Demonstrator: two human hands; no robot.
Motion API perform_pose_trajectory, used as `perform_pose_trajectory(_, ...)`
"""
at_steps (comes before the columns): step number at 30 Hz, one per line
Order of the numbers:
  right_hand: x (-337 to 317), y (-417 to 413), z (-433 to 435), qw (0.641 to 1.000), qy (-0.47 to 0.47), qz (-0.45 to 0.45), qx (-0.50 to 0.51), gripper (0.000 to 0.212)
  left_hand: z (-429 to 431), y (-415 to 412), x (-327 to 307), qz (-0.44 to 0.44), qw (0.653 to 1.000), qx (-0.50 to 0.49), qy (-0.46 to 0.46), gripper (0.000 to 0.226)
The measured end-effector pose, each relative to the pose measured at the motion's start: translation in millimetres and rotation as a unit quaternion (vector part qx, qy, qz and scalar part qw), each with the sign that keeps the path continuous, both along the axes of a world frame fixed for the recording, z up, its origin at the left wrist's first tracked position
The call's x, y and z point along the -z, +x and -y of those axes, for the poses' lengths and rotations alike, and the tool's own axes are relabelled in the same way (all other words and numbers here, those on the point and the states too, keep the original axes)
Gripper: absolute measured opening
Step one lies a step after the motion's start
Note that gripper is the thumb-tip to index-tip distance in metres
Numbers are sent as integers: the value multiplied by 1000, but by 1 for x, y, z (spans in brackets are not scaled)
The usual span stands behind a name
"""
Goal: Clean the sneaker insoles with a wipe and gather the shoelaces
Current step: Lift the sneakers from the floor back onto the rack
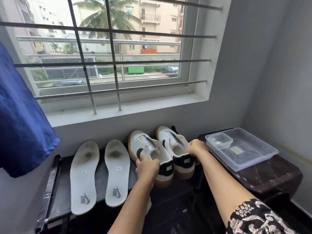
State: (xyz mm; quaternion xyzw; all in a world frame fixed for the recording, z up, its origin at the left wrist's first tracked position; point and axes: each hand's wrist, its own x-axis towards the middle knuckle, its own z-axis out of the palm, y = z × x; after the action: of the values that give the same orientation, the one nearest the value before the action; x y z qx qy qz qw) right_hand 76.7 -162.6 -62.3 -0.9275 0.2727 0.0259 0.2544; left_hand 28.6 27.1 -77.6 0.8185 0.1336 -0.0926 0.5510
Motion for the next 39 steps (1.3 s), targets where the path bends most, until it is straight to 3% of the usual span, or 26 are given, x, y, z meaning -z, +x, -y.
perform_pose_trajectory(4, -7, -2, 1, 1000, 16, 4, -15, 11, -1, 1, 2, 1, 1000, 3, 6, 78)
perform_pose_trajectory(7, -10, -7, 5, 998, 48, 16, -25, 21, -1, 2, 2, 9, 1000, 6, 10, 76)
perform_pose_trajectory(9, -15, -12, 2, 997, 60, 27, -26, 8, -1, 4, 4, 13, 1000, 6, 7, 75)
perform_pose_trajectory(13, -32, -26, -25, 979, -127, 122, -102, 34, -2, 7, 7, 8, 1000, 7, -6, 74)
perform_pose_trajectory(15, -41, -49, -51, 953, -136, 183, -199, 45, -4, 10, 8, -4, 999, 1, -35, 75)
perform_pose_trajectory(18, -39, -86, -78, 939, -116, 131, -295, 43, -8, 18, 11, -37, 990, -15, -133, 89)
perform_pose_trajectory(22, -19, -101, -83, 916, -206, 83, -336, 44, -17, 22, 14, -63, 978, -12, -196, 108)
perform_pose_trajectory(25, -14, -100, -85, 905, -231, 114, -338, 38, -17, 20, 7, -66, 976, 2, -209, 104)
perform_pose_trajectory(28, -12, -101, -87, 912, -188, 123, -344, 39, -14, 20, -2, -57, 979, 14, -197, 103)
perform_pose_trajectory(38, -7, -97, -82, 911, -198, 153, -329, 37, -4, 30, -2, -39, 989, 39, -137, 61)
perform_pose_trajectory(39, -6, -97, -83, 911, -200, 156, -326, 37, -4, 33, 1, -36, 990, 43, -130, 66)
